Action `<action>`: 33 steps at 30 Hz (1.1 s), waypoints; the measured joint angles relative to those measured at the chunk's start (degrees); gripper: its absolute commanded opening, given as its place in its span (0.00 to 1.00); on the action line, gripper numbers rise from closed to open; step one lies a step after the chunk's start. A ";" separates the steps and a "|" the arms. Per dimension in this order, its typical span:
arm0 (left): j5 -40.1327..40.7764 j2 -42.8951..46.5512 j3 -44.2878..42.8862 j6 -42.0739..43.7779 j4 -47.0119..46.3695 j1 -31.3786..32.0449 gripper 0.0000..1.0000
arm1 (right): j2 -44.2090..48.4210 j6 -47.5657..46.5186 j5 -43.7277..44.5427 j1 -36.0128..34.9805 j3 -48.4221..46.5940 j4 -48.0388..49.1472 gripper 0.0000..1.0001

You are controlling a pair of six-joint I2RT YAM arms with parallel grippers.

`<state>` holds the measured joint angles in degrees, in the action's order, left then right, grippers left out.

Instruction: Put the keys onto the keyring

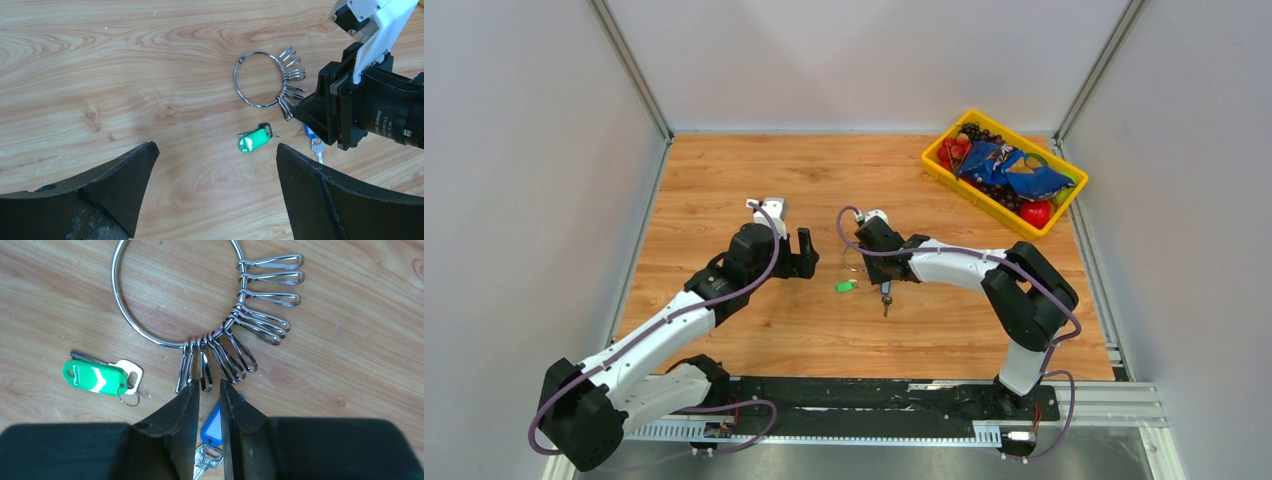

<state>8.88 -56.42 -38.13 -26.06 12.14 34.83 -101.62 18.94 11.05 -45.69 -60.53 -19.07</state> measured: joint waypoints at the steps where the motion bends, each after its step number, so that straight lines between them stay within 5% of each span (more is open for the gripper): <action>1: 0.00 0.07 0.00 0.00 0.00 0.00 1.00 | -0.11 -0.02 0.20 0.00 -0.04 0.00 0.22; 16: 0.00 0.44 0.00 -0.02 0.00 0.00 1.00 | -1.29 -0.79 1.84 0.00 -1.03 -0.11 0.11; 21: -0.02 0.79 0.00 -0.02 0.02 0.00 1.00 | -1.64 -0.96 1.62 0.00 -1.05 0.02 0.00; 33: -1.03 1.25 0.00 -0.13 0.07 0.00 1.00 | 1.97 -1.38 -0.44 0.00 -1.03 -2.10 0.00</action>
<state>7.86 -55.18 -38.13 -26.20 12.21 34.83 -99.66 17.56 10.61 -45.69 -61.56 -21.17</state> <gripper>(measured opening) 0.998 0.010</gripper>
